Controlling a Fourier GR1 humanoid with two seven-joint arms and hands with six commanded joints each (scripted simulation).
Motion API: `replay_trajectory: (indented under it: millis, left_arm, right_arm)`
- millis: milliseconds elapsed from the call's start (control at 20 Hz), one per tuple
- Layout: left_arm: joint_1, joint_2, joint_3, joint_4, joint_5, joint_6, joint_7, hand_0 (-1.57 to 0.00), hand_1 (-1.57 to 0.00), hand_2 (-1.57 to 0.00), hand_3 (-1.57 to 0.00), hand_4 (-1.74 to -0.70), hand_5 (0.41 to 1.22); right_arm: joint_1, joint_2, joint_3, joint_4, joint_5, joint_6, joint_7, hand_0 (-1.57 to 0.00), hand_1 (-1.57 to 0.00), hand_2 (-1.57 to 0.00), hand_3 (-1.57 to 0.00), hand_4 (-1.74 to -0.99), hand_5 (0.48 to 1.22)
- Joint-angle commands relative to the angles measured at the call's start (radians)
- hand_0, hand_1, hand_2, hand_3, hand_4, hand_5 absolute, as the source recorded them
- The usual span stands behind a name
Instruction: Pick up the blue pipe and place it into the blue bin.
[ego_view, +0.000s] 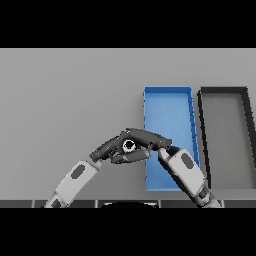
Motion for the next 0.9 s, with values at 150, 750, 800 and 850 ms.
replay_trajectory:
  millis: [150, 750, 800, 850]
  left_arm:
    - [-0.006, 0.041, -0.004, 0.000, -0.062, -0.051, -0.061, -0.38, -0.35, -0.32, -0.35, -1.09, 1.113]
    - [0.001, 0.025, 0.004, 0.020, -0.046, -0.032, 0.063, -0.03, -0.02, -0.02, -0.02, -0.89, 0.576]
    - [-0.008, 0.017, 0.005, 0.029, -0.051, -0.024, 0.086, -0.02, -0.02, -0.02, -0.02, -0.90, 0.569]
    - [-0.006, 0.017, 0.003, 0.023, -0.053, -0.020, 0.090, -0.02, -0.01, -0.01, -0.01, -0.90, 0.562]
  right_arm:
    - [0.004, 0.028, -0.011, -0.023, 0.012, 0.012, 0.045, -1.56, -1.56, -1.56, -1.56, -1.492, 1.207]
    - [0.006, 0.086, -0.068, -0.020, 0.041, 0.065, 0.038, -1.57, -1.57, -1.57, -1.57, -1.489, 1.220]
    - [0.012, 0.093, -0.069, -0.025, 0.041, 0.060, 0.047, -1.57, -1.57, -1.57, -1.57, -1.488, 1.220]
    - [0.003, 0.101, -0.076, -0.025, 0.026, 0.051, 0.070, -1.57, -1.57, -1.57, -1.57, -1.489, 1.220]
